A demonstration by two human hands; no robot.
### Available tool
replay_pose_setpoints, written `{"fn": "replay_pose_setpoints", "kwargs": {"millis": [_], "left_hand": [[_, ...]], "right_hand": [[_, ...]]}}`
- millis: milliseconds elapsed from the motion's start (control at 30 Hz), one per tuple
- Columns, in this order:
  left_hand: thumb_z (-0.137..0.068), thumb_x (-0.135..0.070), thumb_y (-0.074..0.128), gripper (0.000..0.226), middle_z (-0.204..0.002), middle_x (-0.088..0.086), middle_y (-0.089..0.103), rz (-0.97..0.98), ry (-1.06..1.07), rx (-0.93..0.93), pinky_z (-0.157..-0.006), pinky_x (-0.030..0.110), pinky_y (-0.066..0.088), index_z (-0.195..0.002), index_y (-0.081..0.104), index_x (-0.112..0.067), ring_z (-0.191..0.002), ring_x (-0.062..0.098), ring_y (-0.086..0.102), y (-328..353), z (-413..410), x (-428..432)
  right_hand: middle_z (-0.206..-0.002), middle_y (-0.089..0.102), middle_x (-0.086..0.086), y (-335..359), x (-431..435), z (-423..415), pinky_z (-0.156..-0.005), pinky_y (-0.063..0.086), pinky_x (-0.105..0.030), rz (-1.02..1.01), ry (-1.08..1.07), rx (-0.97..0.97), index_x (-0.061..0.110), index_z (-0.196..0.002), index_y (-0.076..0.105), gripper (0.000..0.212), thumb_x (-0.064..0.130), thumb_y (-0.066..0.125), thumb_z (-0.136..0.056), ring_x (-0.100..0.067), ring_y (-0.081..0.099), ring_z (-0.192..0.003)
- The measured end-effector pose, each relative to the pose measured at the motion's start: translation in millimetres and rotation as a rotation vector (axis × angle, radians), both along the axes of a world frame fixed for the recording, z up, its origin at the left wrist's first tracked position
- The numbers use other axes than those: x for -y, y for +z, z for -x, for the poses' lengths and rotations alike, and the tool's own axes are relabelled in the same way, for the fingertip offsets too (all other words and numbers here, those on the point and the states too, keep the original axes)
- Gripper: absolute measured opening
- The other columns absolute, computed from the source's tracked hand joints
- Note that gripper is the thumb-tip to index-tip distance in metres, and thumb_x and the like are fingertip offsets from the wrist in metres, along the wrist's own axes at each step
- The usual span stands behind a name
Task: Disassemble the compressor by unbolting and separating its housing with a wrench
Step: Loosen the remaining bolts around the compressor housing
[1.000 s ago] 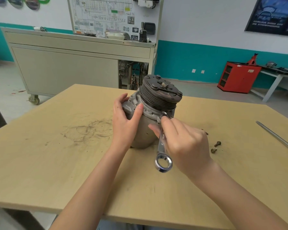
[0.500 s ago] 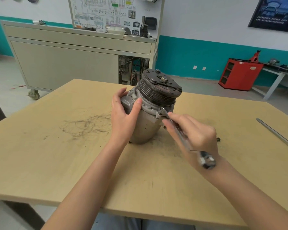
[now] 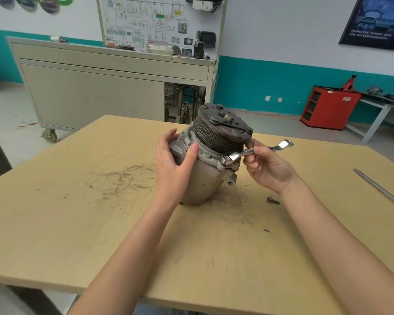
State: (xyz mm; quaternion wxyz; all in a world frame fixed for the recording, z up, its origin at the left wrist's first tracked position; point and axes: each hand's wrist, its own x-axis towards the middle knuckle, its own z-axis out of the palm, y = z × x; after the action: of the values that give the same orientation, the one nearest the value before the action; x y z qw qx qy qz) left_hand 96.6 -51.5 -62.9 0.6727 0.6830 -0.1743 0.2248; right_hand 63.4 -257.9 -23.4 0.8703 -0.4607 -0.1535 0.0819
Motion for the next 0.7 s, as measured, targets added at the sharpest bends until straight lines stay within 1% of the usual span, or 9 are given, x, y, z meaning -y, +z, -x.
{"fn": "replay_pose_setpoints", "kwargs": {"millis": [67,167,233,300,400,500,567,633,700], "left_hand": [[-0.080,-0.051,0.058,0.054,-0.116,-0.028,0.046,0.007,-0.003,-0.001,-0.087,0.002,0.037,-0.128,0.038,-0.037,-0.108,-0.016,0.046,0,0,0],[-0.080,-0.049,0.058,0.053,-0.115,-0.028,0.045,0.007,0.003,0.008,-0.083,-0.003,0.034,-0.127,0.038,-0.035,-0.105,-0.023,0.044,1,0,0],[-0.081,-0.048,0.058,0.052,-0.115,-0.028,0.045,0.002,0.008,0.013,-0.084,-0.003,0.033,-0.127,0.038,-0.035,-0.104,-0.024,0.043,0,-1,0],[-0.081,-0.048,0.058,0.052,-0.115,-0.028,0.045,-0.003,0.016,0.020,-0.084,-0.004,0.032,-0.127,0.039,-0.034,-0.105,-0.024,0.042,0,-1,0],[-0.081,-0.048,0.058,0.051,-0.115,-0.028,0.044,-0.007,0.017,0.021,-0.083,-0.005,0.031,-0.126,0.038,-0.034,-0.104,-0.025,0.042,0,-1,1],[-0.082,-0.047,0.058,0.050,-0.114,-0.027,0.045,-0.007,0.022,0.028,-0.082,-0.005,0.031,-0.126,0.039,-0.034,-0.104,-0.025,0.042,0,0,1],[-0.082,-0.046,0.058,0.050,-0.114,-0.027,0.045,-0.010,0.034,0.038,-0.082,-0.005,0.030,-0.126,0.039,-0.032,-0.104,-0.026,0.042,0,-1,1],[-0.082,-0.046,0.058,0.050,-0.114,-0.027,0.045,-0.018,0.042,0.040,-0.083,-0.005,0.029,-0.126,0.040,-0.031,-0.104,-0.025,0.042,0,-2,1],[-0.081,-0.047,0.058,0.052,-0.114,-0.025,0.045,-0.023,0.038,0.033,-0.084,-0.004,0.031,-0.128,0.040,-0.031,-0.105,-0.022,0.043,-1,-3,1]], "right_hand": [[-0.059,0.062,-0.008,-1,1,-1,-0.044,0.049,-0.015,-0.027,-0.010,-0.008,0.006,-0.087,0.058,0.052,0.015,0.093,-0.050,-0.011,0.059,-0.047],[-0.061,0.064,-0.005,4,5,12,-0.047,0.050,-0.015,0.046,-0.181,0.012,0.008,-0.076,0.072,0.013,0.020,0.078,-0.073,-0.009,0.059,-0.051],[-0.059,0.064,-0.004,12,6,25,-0.046,0.047,-0.017,0.212,-0.439,0.071,0.012,-0.074,0.075,0.031,0.023,0.053,-0.093,-0.010,0.058,-0.050],[-0.057,0.064,-0.007,22,-2,42,-0.044,0.047,-0.020,0.434,-0.697,0.202,0.011,-0.077,0.074,0.041,0.028,0.043,-0.099,-0.016,0.059,-0.047],[-0.058,0.065,-0.005,33,-27,66,-0.044,0.048,-0.022,0.742,-0.865,0.428,0.014,-0.079,0.071,0.036,0.036,0.047,-0.095,-0.019,0.062,-0.046],[-0.057,0.061,-0.002,37,-57,81,-0.047,0.048,-0.030,1.058,-0.951,0.581,0.012,-0.069,0.066,0.043,0.044,0.049,-0.091,-0.014,0.057,-0.046],[-0.049,0.056,-0.001,37,-73,85,-0.045,0.044,-0.036,1.262,-1.044,0.772,0.007,-0.064,0.063,0.047,0.042,0.047,-0.091,-0.019,0.053,-0.044],[-0.048,0.054,-0.007,34,-85,87,-0.037,0.043,-0.032,1.462,-1.132,0.996,0.003,-0.062,0.061,0.047,0.036,0.049,-0.092,-0.026,0.050,-0.040],[-0.047,0.051,-0.005,27,-92,86,-0.033,0.038,-0.025,1.623,-1.232,1.156,0.005,-0.059,0.057,0.045,0.035,0.051,-0.092,-0.024,0.048,-0.035]]}}
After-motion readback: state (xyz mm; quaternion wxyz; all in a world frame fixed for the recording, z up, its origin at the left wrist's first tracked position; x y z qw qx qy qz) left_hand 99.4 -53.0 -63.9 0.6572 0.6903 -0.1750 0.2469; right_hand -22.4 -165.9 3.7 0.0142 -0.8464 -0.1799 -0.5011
